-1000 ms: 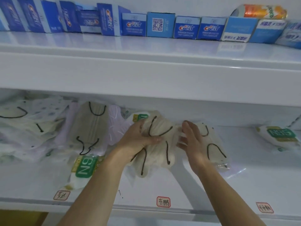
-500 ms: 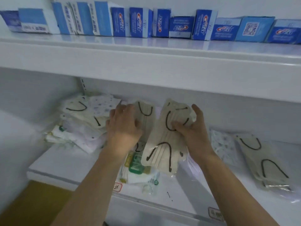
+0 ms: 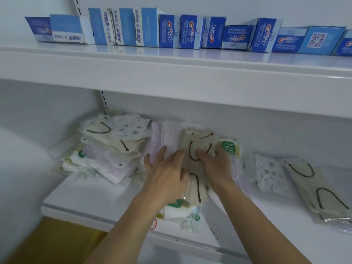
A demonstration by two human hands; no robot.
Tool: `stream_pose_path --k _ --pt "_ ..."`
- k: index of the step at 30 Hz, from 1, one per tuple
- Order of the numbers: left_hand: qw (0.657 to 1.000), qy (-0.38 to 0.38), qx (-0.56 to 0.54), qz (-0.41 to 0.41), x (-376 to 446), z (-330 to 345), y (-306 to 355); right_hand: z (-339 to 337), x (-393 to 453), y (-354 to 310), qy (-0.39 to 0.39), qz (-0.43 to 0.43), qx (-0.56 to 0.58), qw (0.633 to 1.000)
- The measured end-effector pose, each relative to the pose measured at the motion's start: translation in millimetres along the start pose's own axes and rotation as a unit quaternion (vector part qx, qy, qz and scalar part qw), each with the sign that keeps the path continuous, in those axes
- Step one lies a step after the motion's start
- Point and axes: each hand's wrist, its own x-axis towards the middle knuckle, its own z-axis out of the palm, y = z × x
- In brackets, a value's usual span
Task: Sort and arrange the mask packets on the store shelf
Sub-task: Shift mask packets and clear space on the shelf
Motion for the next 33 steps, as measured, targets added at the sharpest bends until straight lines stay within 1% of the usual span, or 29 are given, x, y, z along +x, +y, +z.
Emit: stream_pose_path --k 2,5,7,10,13,15,16,18,19,20,21,24,25,26,28,30,33 --pt "1.000 0.003 0.005 0.002 -1 1 0 -5 0 0 -0.004 0.009 -0.012 1.000" --pt "0.999 -0.026 0.020 0.011 -2 1 3 -12 2 4 -0.039 0.036 -0.001 0.999" --pt "0.998 -0.046 0.029 0.026 -2 -1 7 -13 1 1 -0.048 0.026 -0.013 0.998" --pt "0.997 -0.059 0.038 0.034 -4 -5 12 -12 -2 -6 -0.032 -0.015 -0.025 0.999" --pt "0.999 -0.038 0.018 0.028 -10 -9 9 -14 -5 -11 -0.029 -0.036 0.024 0.999" --pt "0.999 0.004 -0.019 0.029 -13 -8 7 -19 -6 -12 -0.026 -0.044 0.061 0.997" --pt "0.997 0.036 -0.057 0.034 -16 -8 7 -23 -7 -14 -0.023 -0.046 0.083 0.995" --pt "0.977 0.108 -0.179 0.044 -19 -6 9 -34 -8 -13 -0.025 -0.025 0.158 0.987" --pt "0.960 0.130 -0.246 0.036 -19 -7 12 -41 -9 -11 -0.032 -0.003 0.210 0.977" --pt "0.941 0.134 -0.310 0.021 -19 -9 16 -47 -12 -12 -0.041 0.020 0.256 0.966" --pt "0.923 0.110 -0.370 0.004 -20 -11 21 -53 -17 -12 -0.051 0.032 0.283 0.957" --pt "0.860 -0.051 -0.507 -0.037 -23 -18 40 -65 -31 -12 -0.070 0.045 0.307 0.948" --pt "0.841 -0.086 -0.531 -0.055 -24 -17 47 -69 -37 -12 -0.062 0.053 0.303 0.950" --pt "0.826 -0.099 -0.550 -0.072 -26 -15 56 -74 -41 -11 -0.046 0.054 0.282 0.957" --pt "0.809 -0.085 -0.575 -0.092 -32 -6 71 -89 -48 -11 -0.021 0.027 0.215 0.976" --pt "0.796 -0.071 -0.594 -0.093 -34 4 89 -112 -56 -9 -0.006 0.022 0.169 0.985" --pt "0.792 -0.069 -0.603 -0.070 -36 18 129 -159 -71 -10 0.001 0.037 0.155 0.987"
